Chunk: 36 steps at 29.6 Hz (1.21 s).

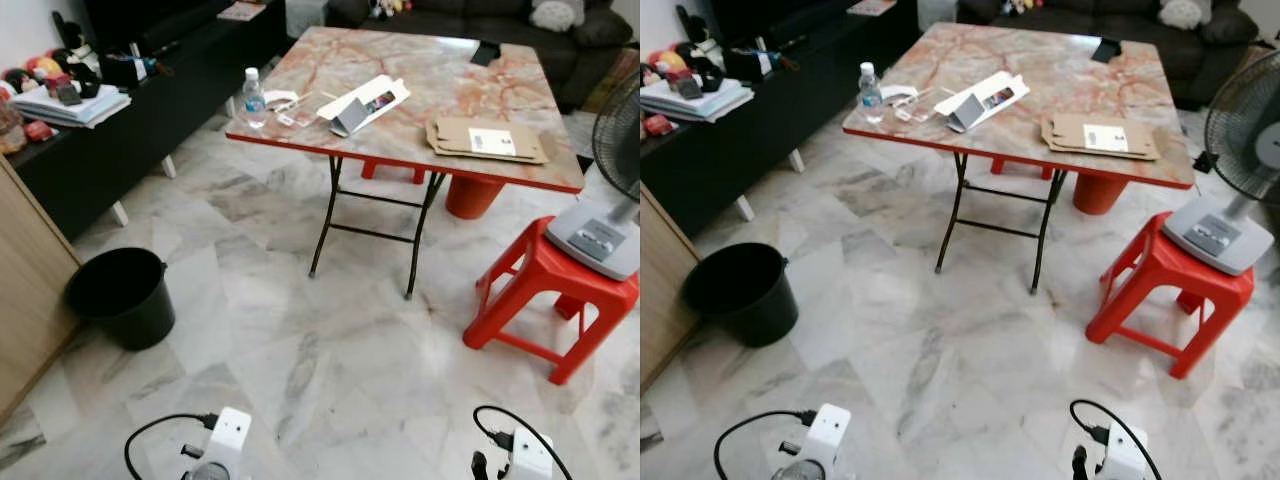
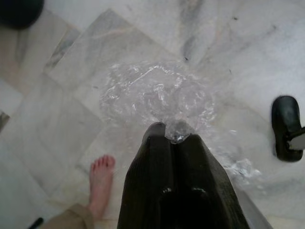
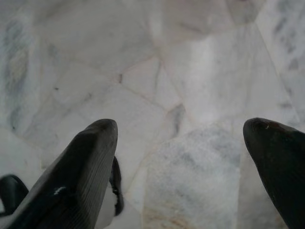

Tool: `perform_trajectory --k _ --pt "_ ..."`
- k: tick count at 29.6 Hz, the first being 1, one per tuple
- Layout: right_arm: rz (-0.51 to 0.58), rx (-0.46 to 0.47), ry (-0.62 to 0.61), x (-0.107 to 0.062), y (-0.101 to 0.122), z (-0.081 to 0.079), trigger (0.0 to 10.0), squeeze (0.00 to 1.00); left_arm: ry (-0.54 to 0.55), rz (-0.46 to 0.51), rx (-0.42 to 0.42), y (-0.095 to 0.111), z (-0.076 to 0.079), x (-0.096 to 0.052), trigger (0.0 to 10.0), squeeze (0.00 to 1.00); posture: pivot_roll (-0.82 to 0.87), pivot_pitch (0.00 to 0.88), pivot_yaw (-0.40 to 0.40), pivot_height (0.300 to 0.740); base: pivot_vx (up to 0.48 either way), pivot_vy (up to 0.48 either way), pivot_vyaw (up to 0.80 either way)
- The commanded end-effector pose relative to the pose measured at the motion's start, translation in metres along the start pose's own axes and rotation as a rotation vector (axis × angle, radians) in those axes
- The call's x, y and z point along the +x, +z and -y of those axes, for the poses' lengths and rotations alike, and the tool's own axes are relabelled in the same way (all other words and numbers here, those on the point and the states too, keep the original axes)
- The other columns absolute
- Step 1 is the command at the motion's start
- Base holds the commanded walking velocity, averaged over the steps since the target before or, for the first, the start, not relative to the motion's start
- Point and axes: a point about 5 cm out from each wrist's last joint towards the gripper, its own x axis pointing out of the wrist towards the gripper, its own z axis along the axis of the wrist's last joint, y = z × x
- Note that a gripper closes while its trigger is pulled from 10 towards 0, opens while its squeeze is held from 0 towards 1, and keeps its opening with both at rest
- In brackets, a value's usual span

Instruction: Picking trash to rubbish bin

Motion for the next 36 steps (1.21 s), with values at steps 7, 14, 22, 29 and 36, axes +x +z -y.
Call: perform_trajectory --k 7,14,22,29,36 --pt "-0.006 0.016 -0.024 0.000 0.001 0.001 10.0 0.00 0.018 -0.046 0.015 -0.012 -0.003 -0.001 10.0 0.00 -0.16 0.060 -0.046 0.740 0.000 0.000 0.69" --pt "-0.019 0.069 -0.083 0.000 0.002 0.014 10.0 0.00 0.037 -0.047 0.025 -0.013 -0.005 -0.002 10.0 0.00 -0.16 0.043 -0.044 0.740 0.000 0.000 0.00" --pt "-0.032 0.056 -0.090 0.000 -0.002 0.013 10.0 0.00 0.055 -0.048 0.029 -0.015 -0.007 -0.002 10.0 0.00 -0.16 0.041 -0.041 0.740 0.000 0.000 0.55" --pt "-0.022 0.040 -0.084 0.000 -0.001 0.010 10.0 0.00 0.065 -0.056 0.034 -0.018 -0.008 -0.003 10.0 0.00 -0.16 0.044 -0.040 0.740 0.104 0.000 0.00" --pt "-0.024 0.059 -0.082 0.000 -0.001 0.009 10.0 0.00 0.067 -0.058 0.038 -0.019 -0.008 -0.003 10.0 0.00 -0.17 0.053 -0.042 0.740 0.246 0.000 0.54"
